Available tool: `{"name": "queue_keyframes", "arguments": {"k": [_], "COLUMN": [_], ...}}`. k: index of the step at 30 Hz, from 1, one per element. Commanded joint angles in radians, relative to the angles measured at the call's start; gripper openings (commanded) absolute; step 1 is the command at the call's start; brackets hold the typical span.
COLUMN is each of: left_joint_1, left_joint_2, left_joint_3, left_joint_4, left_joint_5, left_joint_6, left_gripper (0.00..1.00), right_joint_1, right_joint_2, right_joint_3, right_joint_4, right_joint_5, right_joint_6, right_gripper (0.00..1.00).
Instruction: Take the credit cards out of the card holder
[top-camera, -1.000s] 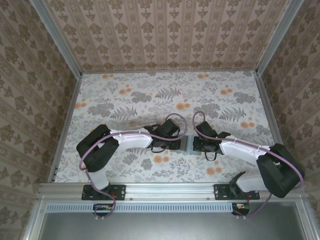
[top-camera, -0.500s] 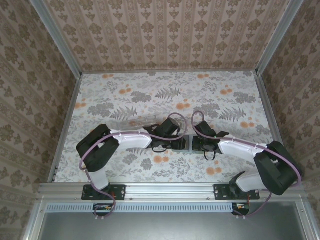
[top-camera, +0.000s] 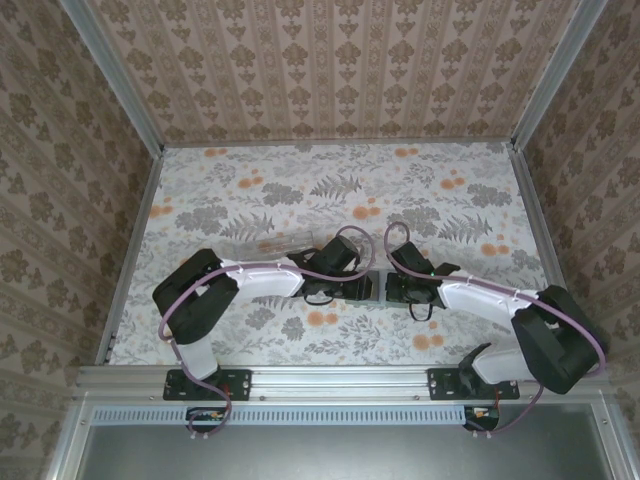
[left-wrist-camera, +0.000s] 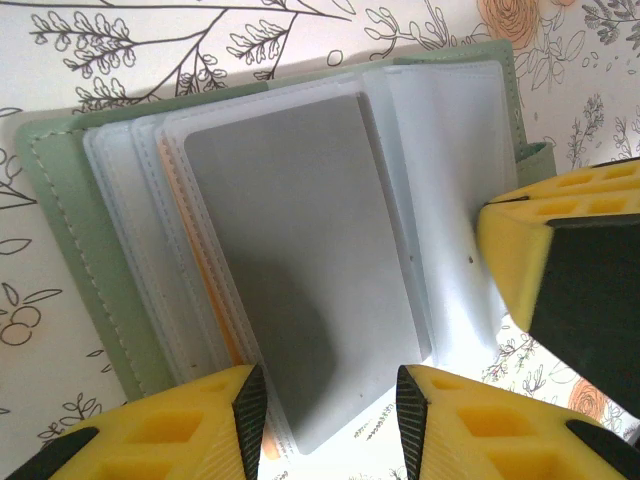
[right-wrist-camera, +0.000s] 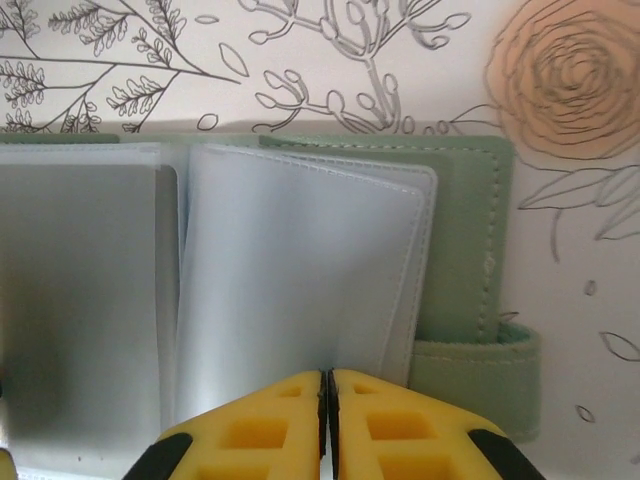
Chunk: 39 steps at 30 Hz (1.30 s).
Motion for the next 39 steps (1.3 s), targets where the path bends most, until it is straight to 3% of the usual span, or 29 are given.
{"name": "queue_keyframes", "arguments": {"k": [1,12,39], "left_joint_1": [0.002,0.001,0.0], "left_joint_2": [-0.005,0.006,-0.008], "left_joint_3": [0.018,0.03,0.027], "left_joint_4": [-0.004,-0.019,0.109], "left_joint_5": [0.01,0.011,0.115], "left_joint_6": [0.013,0.015,-0.037], "left_gripper": [0.42,0.42,0.43], "right_joint_1": [0.001,-0.057,-0.059], "right_joint_2": [-0.057,-0.049,-0.005], "right_joint_3": [0.009,-0.028,-0.023], "right_joint_4": [-0.08,-0.058,-0.049], "right_joint_5": [0.067,0.028,-0.005], "right_joint_6": [0.012,0.024,0.041], "right_gripper": [0.15,0.22,0.21]}}
